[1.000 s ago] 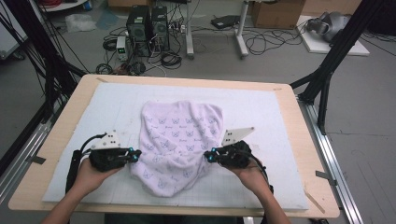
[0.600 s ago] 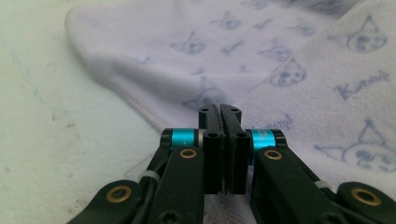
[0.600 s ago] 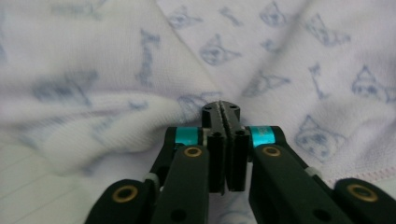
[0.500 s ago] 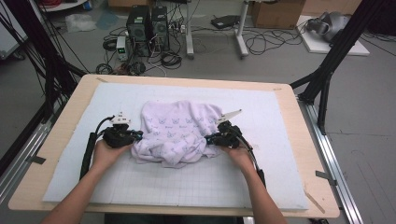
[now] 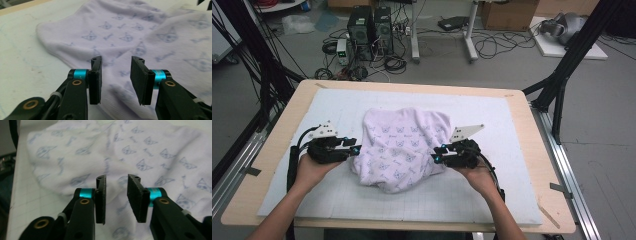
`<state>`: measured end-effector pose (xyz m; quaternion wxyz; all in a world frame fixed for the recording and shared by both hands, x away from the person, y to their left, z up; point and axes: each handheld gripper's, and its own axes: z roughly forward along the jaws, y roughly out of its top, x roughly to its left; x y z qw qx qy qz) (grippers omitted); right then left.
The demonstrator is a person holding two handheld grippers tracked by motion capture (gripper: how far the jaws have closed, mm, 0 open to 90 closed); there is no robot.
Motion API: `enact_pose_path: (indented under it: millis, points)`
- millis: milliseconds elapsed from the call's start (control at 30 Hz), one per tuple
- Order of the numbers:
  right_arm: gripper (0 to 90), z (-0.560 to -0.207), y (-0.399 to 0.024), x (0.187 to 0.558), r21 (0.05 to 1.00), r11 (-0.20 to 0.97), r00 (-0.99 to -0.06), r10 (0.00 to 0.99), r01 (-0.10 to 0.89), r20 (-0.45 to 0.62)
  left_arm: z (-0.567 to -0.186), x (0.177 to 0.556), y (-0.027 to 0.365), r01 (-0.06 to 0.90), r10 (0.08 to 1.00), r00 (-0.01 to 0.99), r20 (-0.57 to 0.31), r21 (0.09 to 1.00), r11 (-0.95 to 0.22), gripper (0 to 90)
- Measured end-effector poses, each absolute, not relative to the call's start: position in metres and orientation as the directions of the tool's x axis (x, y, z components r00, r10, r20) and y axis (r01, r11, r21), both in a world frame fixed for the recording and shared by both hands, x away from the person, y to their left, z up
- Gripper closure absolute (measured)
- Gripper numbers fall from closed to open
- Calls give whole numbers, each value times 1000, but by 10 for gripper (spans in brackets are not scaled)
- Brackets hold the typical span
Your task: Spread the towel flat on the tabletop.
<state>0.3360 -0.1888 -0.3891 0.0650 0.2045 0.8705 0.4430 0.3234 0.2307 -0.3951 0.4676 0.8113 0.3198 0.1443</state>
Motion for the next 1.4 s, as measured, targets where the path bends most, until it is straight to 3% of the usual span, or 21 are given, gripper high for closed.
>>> enact_pose_path:
  millis: [67,333,467,600,667,733,1200,1400]
  points:
    - [657,-389,-189,324,817,514,-917,397,262,45,-395,314,228,368,635,770,-61,855,-365,591]
    - [534,-414,-184,305,806,516,-921,380,290,87,-414,295,210,356,558,828,-54,820,-448,505]
    - [489,-426,-166,307,794,527,-918,386,302,93,-429,298,196,364,541,840,-48,790,-494,533]
    - [641,-433,-151,312,773,566,-920,387,285,56,-435,302,185,368,523,850,-60,779,-509,732]
    - [784,-435,-150,314,764,574,-922,382,294,68,-433,303,184,361,520,853,-51,776,-517,774]
    - [828,-432,-154,315,768,562,-922,375,309,97,-430,301,187,359,533,845,-45,787,-502,794]
    - [853,-365,-204,301,856,459,-914,403,240,41,-372,285,225,298,586,810,3,859,-417,811]
    - [854,-360,-203,331,829,482,-883,469,285,31,-377,311,217,339,632,775,14,834,-434,811]
